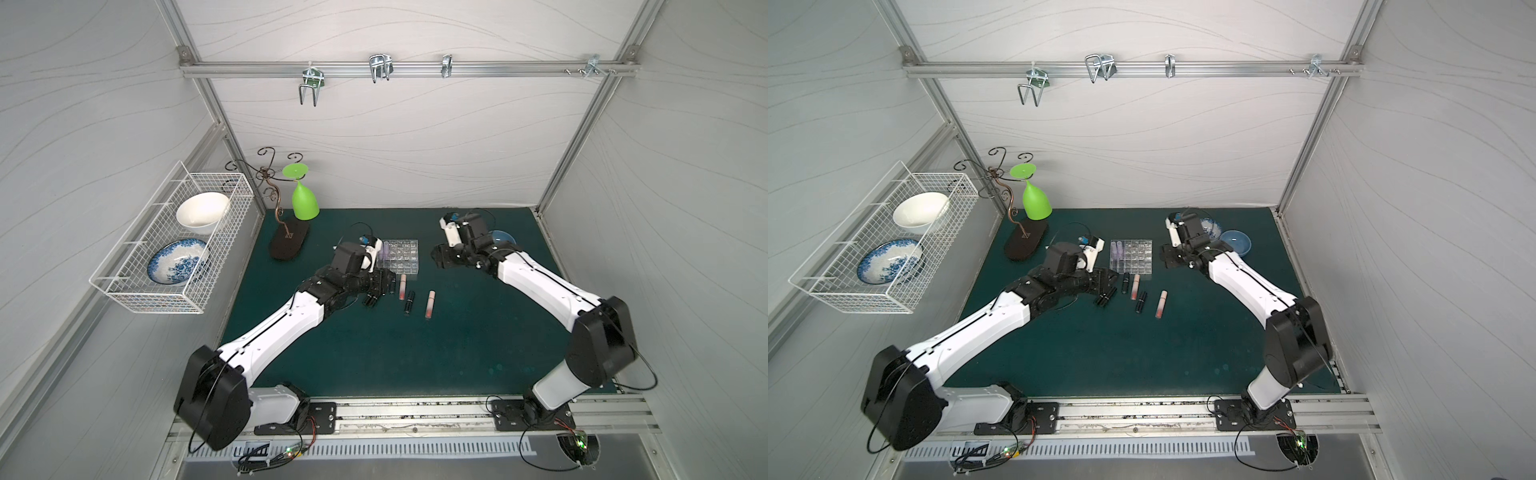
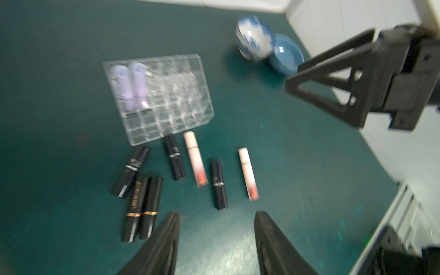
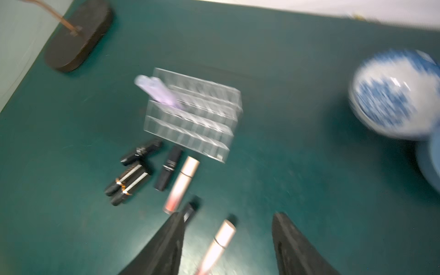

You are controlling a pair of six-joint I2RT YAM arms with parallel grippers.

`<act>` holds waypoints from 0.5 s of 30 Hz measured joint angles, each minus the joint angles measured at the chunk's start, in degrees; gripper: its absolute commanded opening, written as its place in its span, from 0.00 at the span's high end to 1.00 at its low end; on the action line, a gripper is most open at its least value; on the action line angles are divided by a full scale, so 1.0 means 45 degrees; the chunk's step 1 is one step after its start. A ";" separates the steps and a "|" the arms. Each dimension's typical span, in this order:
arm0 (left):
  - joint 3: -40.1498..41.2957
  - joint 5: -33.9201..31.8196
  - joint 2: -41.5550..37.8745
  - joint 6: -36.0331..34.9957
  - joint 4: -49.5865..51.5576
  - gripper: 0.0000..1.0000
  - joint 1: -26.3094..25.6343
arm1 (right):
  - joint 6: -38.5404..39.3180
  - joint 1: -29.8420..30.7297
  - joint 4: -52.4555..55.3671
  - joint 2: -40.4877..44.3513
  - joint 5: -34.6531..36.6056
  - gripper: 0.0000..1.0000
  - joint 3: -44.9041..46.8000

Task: Arrange the lipsticks in the organizer
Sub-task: Place the lipstick in the storage box, then pick up the lipstick at the center of the board.

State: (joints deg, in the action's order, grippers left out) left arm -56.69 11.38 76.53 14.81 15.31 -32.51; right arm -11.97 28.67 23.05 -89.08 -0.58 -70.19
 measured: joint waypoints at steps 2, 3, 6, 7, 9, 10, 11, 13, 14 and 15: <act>-0.0748 0.0121 0.0889 -0.0253 0.0495 0.45 -0.0665 | -0.0350 -0.0714 0.0282 0.0471 -0.0432 0.40 0.1001; -0.1049 0.0160 0.1321 -0.0321 0.0646 0.45 -0.0952 | -0.0442 -0.0869 0.0486 0.0607 -0.0607 0.39 0.1355; -0.1360 0.0136 0.2152 -0.0335 0.0928 0.46 -0.1467 | -0.0704 -0.0646 0.0933 0.0889 -0.1258 0.38 0.2195; -0.1360 0.0092 0.2297 -0.0321 0.1030 0.46 -0.1501 | -0.0753 -0.0442 0.1025 0.0957 -0.1336 0.37 0.2365; -0.1360 0.0034 0.2550 -0.0301 0.1195 0.46 -0.1477 | -0.0826 0.0175 0.1185 0.1103 -0.1370 0.36 0.2696; -0.1379 0.0049 0.2647 -0.0296 0.1258 0.46 -0.1472 | -0.0831 0.0398 0.1229 0.1146 -0.1379 0.36 0.2807; -0.1409 0.0044 0.2759 -0.0282 0.1307 0.46 -0.1467 | -0.0831 0.0622 0.1248 0.1156 -0.1447 0.36 0.2929; -0.1433 0.0010 0.2880 -0.0248 0.1365 0.46 -0.1462 | -0.0840 0.0797 0.1350 0.1156 -0.1661 0.36 0.3026; -0.1438 -0.0044 0.2909 -0.0243 0.1399 0.46 -0.1462 | -0.0913 0.0806 0.1375 0.1156 -0.1753 0.36 0.3045; -0.1443 -0.0087 0.2919 -0.0243 0.1409 0.46 -0.1462 | -0.0976 0.0865 0.1370 0.1156 -0.1836 0.36 0.3045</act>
State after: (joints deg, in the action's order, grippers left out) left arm -63.18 10.98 89.67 13.72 21.65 -39.09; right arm -16.36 32.56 29.21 -83.88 -8.84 -56.49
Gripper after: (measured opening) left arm 0.542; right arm 0.636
